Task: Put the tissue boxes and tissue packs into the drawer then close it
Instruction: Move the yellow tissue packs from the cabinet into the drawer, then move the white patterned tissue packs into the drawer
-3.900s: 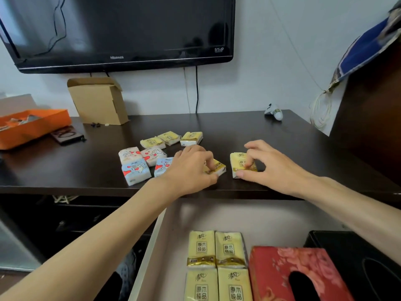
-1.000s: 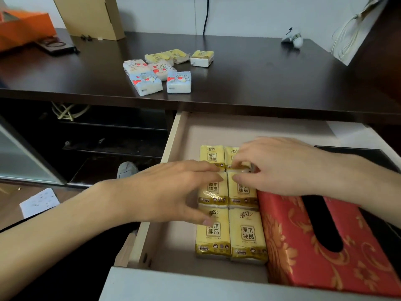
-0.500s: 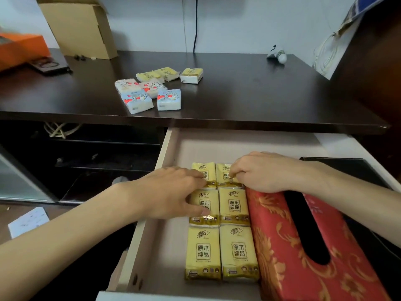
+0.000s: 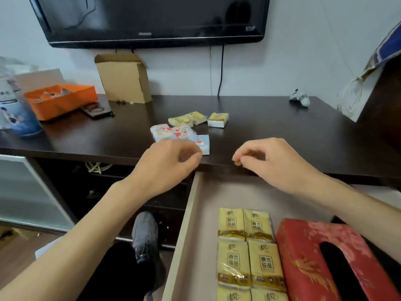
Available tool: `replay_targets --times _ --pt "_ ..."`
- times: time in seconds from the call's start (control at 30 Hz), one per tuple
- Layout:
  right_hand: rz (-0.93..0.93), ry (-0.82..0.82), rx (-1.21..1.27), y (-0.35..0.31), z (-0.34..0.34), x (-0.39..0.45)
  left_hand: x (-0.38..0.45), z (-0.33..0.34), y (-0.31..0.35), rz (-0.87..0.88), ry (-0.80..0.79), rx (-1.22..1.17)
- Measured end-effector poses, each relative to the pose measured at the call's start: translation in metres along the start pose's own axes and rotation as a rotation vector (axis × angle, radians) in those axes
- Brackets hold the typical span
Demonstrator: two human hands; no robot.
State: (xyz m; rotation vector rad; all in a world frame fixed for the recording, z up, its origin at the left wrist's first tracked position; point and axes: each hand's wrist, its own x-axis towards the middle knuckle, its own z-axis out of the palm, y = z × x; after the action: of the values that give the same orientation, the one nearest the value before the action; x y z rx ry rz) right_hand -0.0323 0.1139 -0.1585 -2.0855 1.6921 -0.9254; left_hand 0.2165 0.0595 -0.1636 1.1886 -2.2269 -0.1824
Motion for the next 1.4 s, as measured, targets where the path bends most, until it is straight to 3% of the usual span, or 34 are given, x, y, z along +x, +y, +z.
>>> replay_targets --times 0.1,0.23,0.33,0.5,0.67,0.83,0.97,1.17,1.3,1.4 --pt "-0.004 0.008 0.044 -0.002 0.014 0.039 0.015 -0.001 -0.024 -0.108 0.16 0.039" --pt "-0.046 -0.065 -0.068 -0.001 0.044 0.079 0.017 0.009 -0.045 -0.188 -0.003 0.202" --pt "-0.081 -0.133 -0.121 0.001 0.059 0.092 0.011 0.016 -0.049 -0.129 -0.029 0.268" --pt "-0.12 -0.145 -0.174 0.015 0.062 0.085 0.005 0.01 -0.048 -0.05 -0.038 0.198" --pt "-0.144 -0.166 -0.169 0.021 0.044 0.066 0.001 0.003 -0.045 -0.084 -0.113 0.024" --pt "-0.098 -0.156 -0.179 0.016 0.031 0.059 0.0 0.005 -0.047 -0.107 -0.292 0.253" --pt "-0.103 -0.136 -0.197 0.014 0.035 0.063 -0.001 0.016 -0.044 -0.103 -0.201 0.3" --pt "-0.089 -0.107 -0.211 0.018 0.035 0.073 -0.001 0.015 -0.046 0.017 -0.099 0.233" --pt "-0.061 -0.045 -0.137 0.02 0.033 0.06 -0.001 0.004 -0.029 0.149 -0.028 0.039" --pt "-0.041 0.01 -0.015 0.02 0.022 0.04 -0.001 0.0 -0.011 0.132 -0.038 -0.153"
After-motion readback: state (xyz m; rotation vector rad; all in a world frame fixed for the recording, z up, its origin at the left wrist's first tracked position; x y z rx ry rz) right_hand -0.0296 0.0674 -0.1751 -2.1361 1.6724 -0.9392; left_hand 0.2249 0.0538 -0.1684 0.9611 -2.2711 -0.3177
